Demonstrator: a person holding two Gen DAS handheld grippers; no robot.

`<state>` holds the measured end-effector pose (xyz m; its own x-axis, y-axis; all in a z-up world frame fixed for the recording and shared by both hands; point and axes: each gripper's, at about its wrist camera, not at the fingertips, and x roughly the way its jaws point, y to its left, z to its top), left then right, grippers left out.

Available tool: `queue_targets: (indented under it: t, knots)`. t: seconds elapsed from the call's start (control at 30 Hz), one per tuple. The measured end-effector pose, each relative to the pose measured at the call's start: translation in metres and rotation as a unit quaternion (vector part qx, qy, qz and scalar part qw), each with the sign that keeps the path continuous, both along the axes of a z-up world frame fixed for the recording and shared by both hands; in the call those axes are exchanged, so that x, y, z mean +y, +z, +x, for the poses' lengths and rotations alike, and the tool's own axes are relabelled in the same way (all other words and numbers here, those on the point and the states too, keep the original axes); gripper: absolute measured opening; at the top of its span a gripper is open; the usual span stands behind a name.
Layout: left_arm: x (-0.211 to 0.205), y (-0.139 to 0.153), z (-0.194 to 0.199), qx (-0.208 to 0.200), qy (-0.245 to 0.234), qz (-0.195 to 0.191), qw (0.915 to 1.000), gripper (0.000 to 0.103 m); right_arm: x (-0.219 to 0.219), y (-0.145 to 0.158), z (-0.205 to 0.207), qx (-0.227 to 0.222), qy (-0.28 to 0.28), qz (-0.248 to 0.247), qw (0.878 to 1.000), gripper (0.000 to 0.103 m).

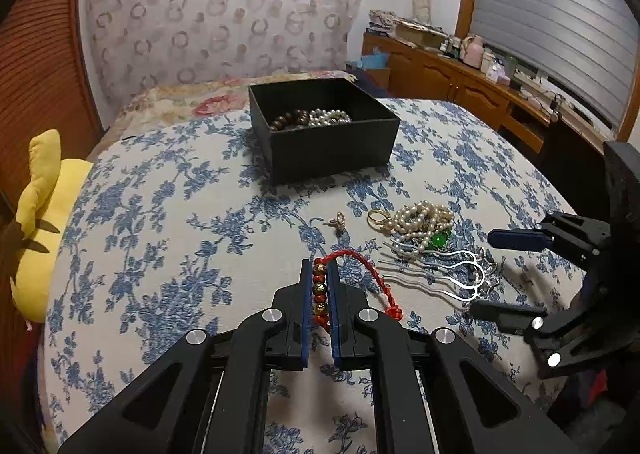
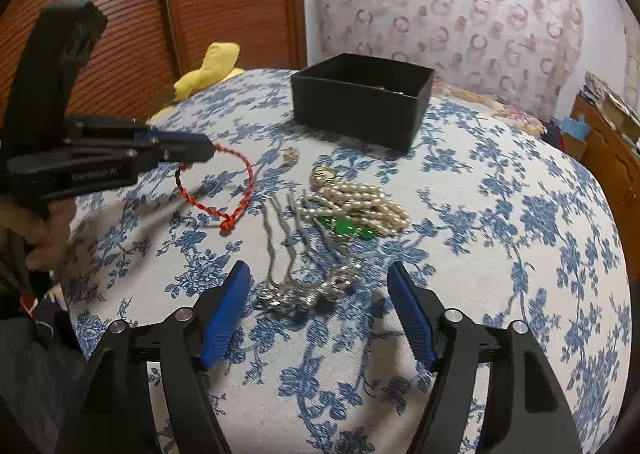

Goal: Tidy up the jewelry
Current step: 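Grasp the red string bracelet with the left tool while the right tool approaches the silver hairpins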

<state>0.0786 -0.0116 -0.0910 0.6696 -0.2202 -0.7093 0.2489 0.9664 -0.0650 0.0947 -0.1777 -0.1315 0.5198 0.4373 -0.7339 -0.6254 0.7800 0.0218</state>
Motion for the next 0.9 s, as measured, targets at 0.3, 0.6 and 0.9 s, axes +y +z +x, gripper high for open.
queue_targets:
  t: [0.3,0.6,0.9]
  knots:
    - [0.011,0.01,-0.007,-0.013,0.008,-0.013,0.9998,0.006,0.012,-0.007,0.009,0.011,0.01,-0.034,0.999,0.079]
    - [0.007,0.005,-0.008,-0.011,0.001,-0.02,0.9997,0.006,0.013,-0.009,0.008,0.015,0.021,-0.034,0.999,0.07]
    - [0.009,0.0,-0.009,-0.009,0.005,-0.026,0.9996,0.006,0.008,-0.006,-0.003,0.012,0.022,-0.024,0.999,0.063]
